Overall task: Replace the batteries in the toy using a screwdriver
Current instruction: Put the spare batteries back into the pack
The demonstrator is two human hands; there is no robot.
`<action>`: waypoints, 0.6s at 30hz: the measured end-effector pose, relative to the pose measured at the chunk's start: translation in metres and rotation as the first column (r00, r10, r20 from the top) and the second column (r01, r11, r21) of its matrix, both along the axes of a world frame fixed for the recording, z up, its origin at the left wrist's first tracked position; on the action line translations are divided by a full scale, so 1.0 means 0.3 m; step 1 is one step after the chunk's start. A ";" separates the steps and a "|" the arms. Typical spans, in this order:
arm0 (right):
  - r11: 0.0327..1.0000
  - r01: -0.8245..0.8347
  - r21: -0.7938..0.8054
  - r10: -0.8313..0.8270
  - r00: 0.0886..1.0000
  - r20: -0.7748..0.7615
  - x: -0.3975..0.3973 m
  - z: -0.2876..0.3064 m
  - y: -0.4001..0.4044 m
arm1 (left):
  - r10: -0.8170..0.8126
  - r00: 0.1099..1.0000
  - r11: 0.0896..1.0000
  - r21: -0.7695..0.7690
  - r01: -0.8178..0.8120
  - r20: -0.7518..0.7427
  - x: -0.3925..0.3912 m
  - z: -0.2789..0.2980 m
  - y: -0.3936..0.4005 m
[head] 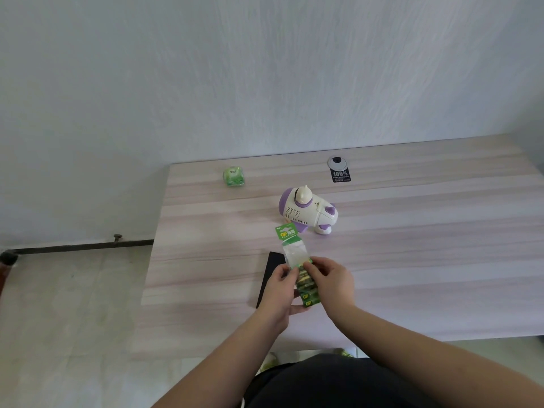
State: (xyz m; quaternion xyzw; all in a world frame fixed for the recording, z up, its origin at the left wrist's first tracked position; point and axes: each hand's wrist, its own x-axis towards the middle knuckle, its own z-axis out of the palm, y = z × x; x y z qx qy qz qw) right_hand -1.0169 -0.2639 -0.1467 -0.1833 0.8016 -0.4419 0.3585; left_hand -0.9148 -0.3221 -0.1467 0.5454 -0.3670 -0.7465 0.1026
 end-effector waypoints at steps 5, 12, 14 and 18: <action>0.999 0.006 0.045 -0.006 1.000 -0.006 -0.001 0.009 -0.015 | -0.019 1.000 1.000 -0.010 0.019 -0.013 -0.009 0.011 -0.015; 0.991 0.136 -0.008 -0.129 0.957 0.261 -0.032 -0.014 -0.038 | -0.039 0.999 0.999 0.001 0.039 -0.029 -0.002 0.020 -0.035; 0.986 0.154 -0.065 -0.112 0.899 0.423 -0.045 -0.013 -0.038 | -0.037 0.999 0.999 0.004 0.038 -0.035 0.003 0.025 -0.048; 0.990 0.064 -0.128 -0.005 0.910 0.415 -0.065 -0.006 -0.039 | -0.035 0.998 0.999 0.001 0.035 -0.059 0.013 0.035 -0.064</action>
